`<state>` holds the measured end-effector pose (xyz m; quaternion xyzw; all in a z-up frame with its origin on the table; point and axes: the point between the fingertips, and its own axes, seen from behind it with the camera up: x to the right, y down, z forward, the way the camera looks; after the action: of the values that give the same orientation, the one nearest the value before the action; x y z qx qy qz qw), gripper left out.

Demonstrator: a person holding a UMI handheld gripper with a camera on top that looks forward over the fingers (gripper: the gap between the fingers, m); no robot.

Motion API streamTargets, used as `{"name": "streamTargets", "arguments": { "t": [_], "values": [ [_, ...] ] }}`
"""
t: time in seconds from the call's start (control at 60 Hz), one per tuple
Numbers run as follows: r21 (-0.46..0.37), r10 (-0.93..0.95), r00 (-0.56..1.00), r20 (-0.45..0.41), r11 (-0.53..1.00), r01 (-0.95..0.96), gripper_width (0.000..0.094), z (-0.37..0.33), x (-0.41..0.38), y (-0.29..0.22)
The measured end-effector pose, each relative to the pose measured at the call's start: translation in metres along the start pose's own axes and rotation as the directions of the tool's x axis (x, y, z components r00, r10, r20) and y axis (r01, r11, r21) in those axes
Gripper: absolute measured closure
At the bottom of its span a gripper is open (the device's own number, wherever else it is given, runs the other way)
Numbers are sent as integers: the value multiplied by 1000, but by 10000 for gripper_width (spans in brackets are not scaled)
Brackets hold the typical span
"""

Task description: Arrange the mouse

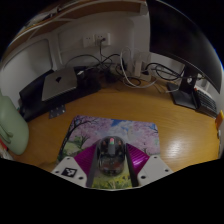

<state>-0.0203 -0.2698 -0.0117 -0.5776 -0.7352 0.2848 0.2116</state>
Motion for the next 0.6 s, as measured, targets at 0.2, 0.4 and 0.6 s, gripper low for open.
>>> {"name": "streamTargets", "arguments": {
  "t": [0.2, 0.4, 0.6],
  "values": [
    [11, 13, 1000, 6, 1000, -14, 87, -67, 5, -22],
    [-9, 35, 999, -5, 999, -35, 84, -193, 26, -24],
    [15, 76, 996, -48, 997, -75, 77, -280, 55, -15]
  ]
}}
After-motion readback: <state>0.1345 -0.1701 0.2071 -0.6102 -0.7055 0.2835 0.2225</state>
